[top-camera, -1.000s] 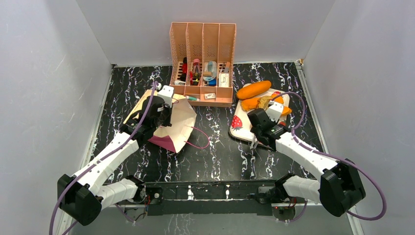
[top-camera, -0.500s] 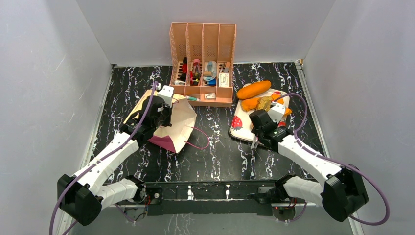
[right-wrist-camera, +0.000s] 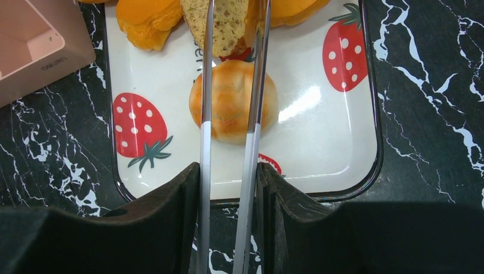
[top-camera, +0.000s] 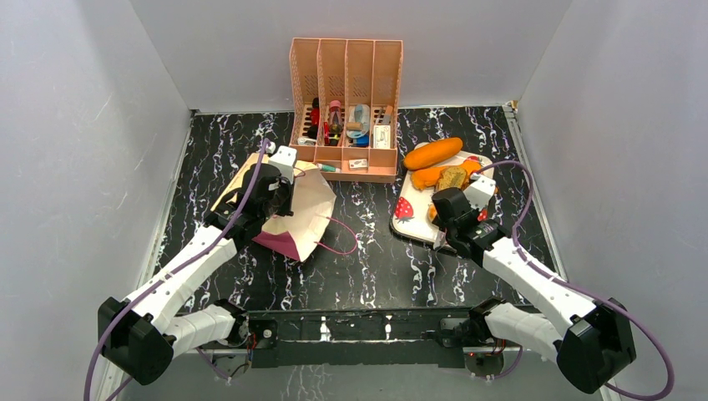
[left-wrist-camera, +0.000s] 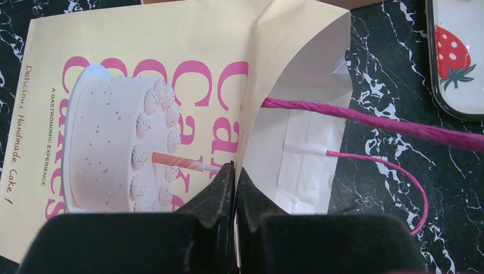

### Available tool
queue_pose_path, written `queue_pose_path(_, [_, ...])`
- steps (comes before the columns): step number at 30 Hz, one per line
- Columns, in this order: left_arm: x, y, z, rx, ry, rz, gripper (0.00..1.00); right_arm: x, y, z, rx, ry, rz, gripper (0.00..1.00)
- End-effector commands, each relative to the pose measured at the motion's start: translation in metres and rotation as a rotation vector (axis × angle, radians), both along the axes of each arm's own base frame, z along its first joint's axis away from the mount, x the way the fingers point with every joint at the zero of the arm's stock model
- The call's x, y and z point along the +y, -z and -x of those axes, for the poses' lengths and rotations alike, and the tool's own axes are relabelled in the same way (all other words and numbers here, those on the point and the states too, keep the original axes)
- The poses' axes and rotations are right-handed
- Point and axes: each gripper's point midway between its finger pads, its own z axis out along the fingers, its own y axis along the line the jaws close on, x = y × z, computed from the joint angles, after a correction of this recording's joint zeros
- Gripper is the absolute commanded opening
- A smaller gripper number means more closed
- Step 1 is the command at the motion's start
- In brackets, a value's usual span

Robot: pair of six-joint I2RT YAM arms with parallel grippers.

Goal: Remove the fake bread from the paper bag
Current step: Place the fake bread in the container.

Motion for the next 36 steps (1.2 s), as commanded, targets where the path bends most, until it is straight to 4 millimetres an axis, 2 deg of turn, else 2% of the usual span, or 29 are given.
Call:
queue_pose_path(1, [-0.001,-0.005,0.001,-0.011,0.000,0.023,0.00,-0.006,-0.026,-0.012,-0.099,0.044,0.001,0.35])
queue_pose_path(7, [0.001,-0.004,0.000,-0.006,-0.007,0.017,0.00,-0.010,-0.045,-0.020,-0.156,0.057,0.023,0.35])
queue_pose_path(16, [0.002,-0.003,-0.001,0.008,-0.014,0.001,0.00,-0.009,-0.081,-0.045,-0.245,0.063,0.076,0.36])
queue_pose_path(22, [-0.001,-0.001,-0.002,0.005,0.001,0.000,0.00,0.002,-0.093,-0.046,-0.275,-0.025,0.059,0.35])
queue_pose_path(28, [-0.019,0.005,0.002,0.012,0.106,0.046,0.00,0.030,-0.096,-0.037,-0.289,-0.200,0.001,0.33])
queue_pose_path(36, [-0.031,0.012,0.001,-0.001,0.195,0.040,0.00,0.075,-0.088,0.000,-0.257,-0.427,-0.082,0.32])
